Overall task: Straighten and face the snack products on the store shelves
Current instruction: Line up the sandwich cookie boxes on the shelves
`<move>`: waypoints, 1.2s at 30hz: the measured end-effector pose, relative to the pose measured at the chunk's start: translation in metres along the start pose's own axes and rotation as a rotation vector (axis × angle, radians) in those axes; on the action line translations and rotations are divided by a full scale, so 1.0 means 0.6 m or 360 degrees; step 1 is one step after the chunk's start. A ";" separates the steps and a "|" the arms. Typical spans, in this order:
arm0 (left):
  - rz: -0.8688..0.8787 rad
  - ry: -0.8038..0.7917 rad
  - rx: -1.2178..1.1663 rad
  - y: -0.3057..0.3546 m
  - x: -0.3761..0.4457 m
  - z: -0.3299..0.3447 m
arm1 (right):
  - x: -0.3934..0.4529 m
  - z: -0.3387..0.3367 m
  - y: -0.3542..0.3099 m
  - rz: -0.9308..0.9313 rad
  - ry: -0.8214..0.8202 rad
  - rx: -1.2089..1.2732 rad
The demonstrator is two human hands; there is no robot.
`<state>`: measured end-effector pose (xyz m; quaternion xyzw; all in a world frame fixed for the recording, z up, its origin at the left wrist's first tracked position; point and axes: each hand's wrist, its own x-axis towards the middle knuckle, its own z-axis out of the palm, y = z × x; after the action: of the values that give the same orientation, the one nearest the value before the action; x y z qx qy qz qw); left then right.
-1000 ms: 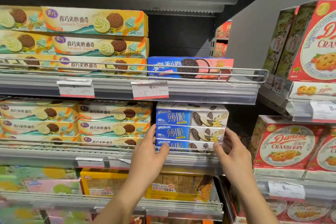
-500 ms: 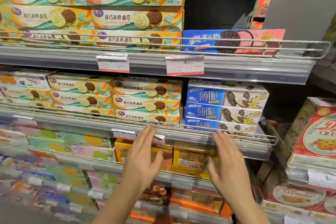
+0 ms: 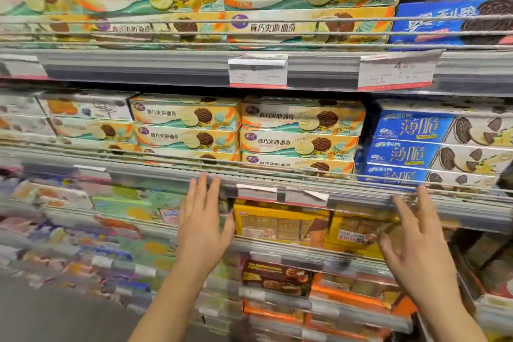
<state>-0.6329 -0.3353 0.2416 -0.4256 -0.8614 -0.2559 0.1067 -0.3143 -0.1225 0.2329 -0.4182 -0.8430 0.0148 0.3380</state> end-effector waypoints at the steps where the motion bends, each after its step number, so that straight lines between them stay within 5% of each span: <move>1: 0.0027 -0.0016 0.0004 -0.014 0.005 -0.002 | -0.004 0.001 -0.014 0.0060 0.0006 -0.0010; 16: 0.0470 -0.0179 -0.0171 -0.123 0.022 -0.028 | -0.112 0.097 -0.346 0.0087 -0.0476 0.0265; 24: -0.0395 -0.0303 -0.0837 -0.223 -0.013 -0.074 | -0.080 0.137 -0.415 0.0193 -0.0777 0.0599; 27: -0.0485 -0.0324 -0.0809 -0.264 -0.009 -0.094 | -0.063 0.160 -0.440 0.0400 -0.0842 0.0966; 36: -0.0576 -0.0357 -0.0797 -0.324 0.027 -0.100 | -0.035 0.218 -0.500 0.0603 -0.0804 0.1252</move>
<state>-0.7980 -0.4546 0.2307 -0.3042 -0.8396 -0.4263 -0.1440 -0.5900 -0.2986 0.2130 -0.3882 -0.7384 0.4931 0.2469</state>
